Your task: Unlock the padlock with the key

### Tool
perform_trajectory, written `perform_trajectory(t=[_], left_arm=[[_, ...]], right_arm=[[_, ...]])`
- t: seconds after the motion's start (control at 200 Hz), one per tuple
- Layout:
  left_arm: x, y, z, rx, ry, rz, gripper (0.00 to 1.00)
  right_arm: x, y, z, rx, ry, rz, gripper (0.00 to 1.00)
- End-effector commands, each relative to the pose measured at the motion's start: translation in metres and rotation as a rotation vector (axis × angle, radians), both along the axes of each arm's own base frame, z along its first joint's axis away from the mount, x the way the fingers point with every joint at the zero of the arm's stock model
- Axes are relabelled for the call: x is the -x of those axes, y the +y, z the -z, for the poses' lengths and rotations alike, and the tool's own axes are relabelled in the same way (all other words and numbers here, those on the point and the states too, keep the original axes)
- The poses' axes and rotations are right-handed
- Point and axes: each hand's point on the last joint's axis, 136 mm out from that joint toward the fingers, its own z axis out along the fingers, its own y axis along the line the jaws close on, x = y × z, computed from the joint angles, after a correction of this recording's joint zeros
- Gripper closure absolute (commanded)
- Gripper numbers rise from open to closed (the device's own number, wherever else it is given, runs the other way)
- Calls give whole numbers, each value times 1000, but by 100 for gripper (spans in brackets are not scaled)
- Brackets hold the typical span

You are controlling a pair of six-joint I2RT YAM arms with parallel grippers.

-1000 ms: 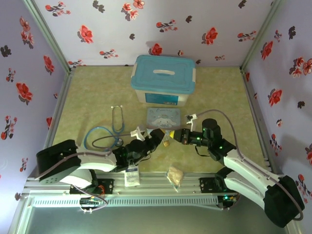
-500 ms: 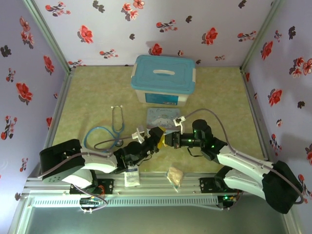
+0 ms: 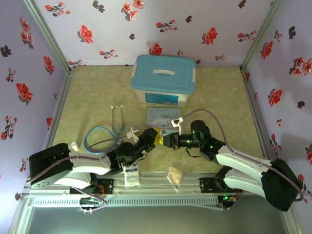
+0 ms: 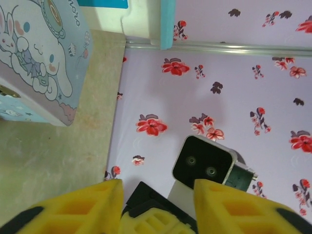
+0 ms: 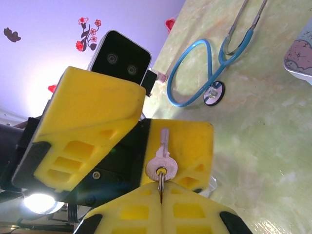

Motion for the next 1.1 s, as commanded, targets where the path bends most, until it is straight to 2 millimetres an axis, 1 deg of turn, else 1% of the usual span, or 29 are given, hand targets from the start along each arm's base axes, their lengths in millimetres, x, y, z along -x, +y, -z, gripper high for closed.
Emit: perform_trajectory(t=[0.0,0.14,0.19,0.25,0.275,0.3,0.37,0.445,0.475,0.515,0.55,0.565,0.6,0.715,0.75,0.795,0.84,0.86,0.91,1.0,1.02,1.055,1.095], left_arm=[[-4,12,7,-37,-21,-36,67],[-4,12,11,-53,-14,-33,80],[-4,13,13,-60,-13,-33,86],[-5,13,14,-71,-14,-36,87],[-5,13,16,-78,-12,-35,86],[-6,14,17,-84,-10,-37,81],[-6,15,24,-107,8,-37,58],[-6,14,31,-136,27,-27,42],[-6,13,33,-146,32,-20,37],[-5,11,31,-162,14,-9,35],[-3,11,37,-196,13,6,33],[-5,6,29,-188,8,14,32],[-4,1,29,-209,10,35,30],[-3,-11,38,-234,34,87,30],[-2,-13,42,-221,49,97,32],[-2,-15,46,-201,56,97,39],[-2,-15,49,-184,57,95,54],[-3,-15,51,-179,62,94,62],[-3,-17,54,-171,67,98,72],[-2,-20,62,-179,79,112,80],[-2,-21,62,-179,78,114,83],[-1,-21,64,-182,80,115,86],[-2,-20,66,-188,80,113,86]], right_arm=[[1,1,0,-4,-26,-6,100],[0,2,-2,-7,-30,-6,100],[0,2,-2,-5,-31,-5,100],[0,2,-2,1,-33,-9,100],[1,2,-2,3,-33,-10,100],[1,1,-1,10,-30,-12,100],[3,0,3,32,-33,-18,100],[3,-3,10,78,-34,-15,100],[4,-4,12,95,-28,-22,100],[7,-3,15,121,-9,-46,100],[10,-2,17,145,3,-72,100],[12,-1,19,155,7,-86,100],[16,1,21,171,20,-113,100],[21,4,25,246,18,-148,100],[20,5,25,254,14,-148,100],[19,5,26,269,9,-139,100],[16,3,29,289,5,-122,100],[15,2,31,298,4,-117,100],[14,1,34,318,8,-112,100],[14,0,37,327,16,-109,100],[14,0,38,329,16,-107,100],[14,-1,39,334,17,-105,100],[15,-1,39,341,19,-107,100]])
